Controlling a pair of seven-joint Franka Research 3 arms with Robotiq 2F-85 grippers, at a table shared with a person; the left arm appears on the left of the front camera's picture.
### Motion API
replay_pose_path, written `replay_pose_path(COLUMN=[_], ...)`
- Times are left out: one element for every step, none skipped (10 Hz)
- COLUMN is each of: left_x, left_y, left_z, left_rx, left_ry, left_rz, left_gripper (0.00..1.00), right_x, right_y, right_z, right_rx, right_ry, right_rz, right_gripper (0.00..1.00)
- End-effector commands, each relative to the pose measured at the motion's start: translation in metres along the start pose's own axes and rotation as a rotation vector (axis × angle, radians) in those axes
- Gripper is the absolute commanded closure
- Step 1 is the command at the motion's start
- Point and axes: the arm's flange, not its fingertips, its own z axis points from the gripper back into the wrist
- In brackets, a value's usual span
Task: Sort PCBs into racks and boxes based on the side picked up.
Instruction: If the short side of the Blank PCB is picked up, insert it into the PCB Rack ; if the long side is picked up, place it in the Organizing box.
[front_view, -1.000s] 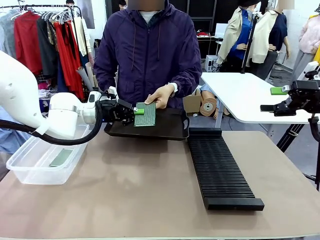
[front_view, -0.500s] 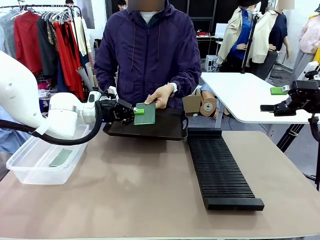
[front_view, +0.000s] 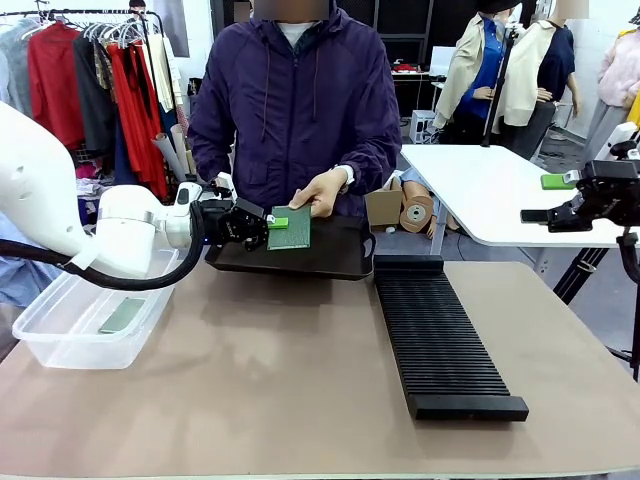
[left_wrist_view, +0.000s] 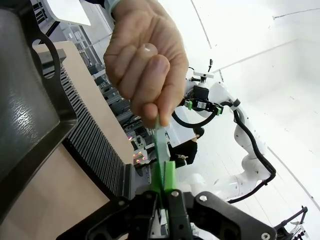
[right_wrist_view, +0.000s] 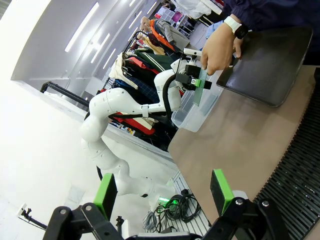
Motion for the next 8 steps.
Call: replay_pose_path(left_x=[-0.0002,-0.0002,-0.0002,-0.0002,-0.0002,-0.0002,-0.0002,-0.0002], left_y=[-0.0007,-0.0007,-0.0007,-0.0007,-0.0007,-0.0007,-0.0007,-0.0007], left_z=[-0.0009,-0.0009,-0.0009,-0.0009,-0.0009,-0.0009,-0.0009,-0.0009], left_rx=[-0.005,-0.005,-0.005,-0.005,-0.005,-0.005,-0.005,-0.005], left_ry=[0.003,0.003,0.003,0.003,0.003,0.003,0.003,0.003], left_rz=[-0.001,-0.001,-0.001,-0.001,-0.001,-0.001,-0.001,-0.001], left_gripper=[1.00,1.00,1.00,1.00,1.00,1.00,1.00,1.00], right_x=[0.0004,0.0004,0.0004,0.0004,0.0004,0.0004,0.0004,0.0004], right_y=[0.0019,0.0019,0.0019,0.0019,0.0019,0.0019,0.0019,0.0019], right_z=[0.0000,0.0000,0.0000,0.0000,0.0000,0.0000,0.0000,0.0000], right_rx=[0.006,0.006,0.006,0.006,0.006,0.006,0.006,0.006], right_ry=[-0.003,-0.003,-0.003,-0.003,-0.003,-0.003,-0.003,-0.003], right_rz=[0.008,0.008,0.008,0.008,0.008,0.008,0.008,0.008], right_gripper=[0.00,0.00,0.00,0.00,0.00,0.00,0.00,0.00])
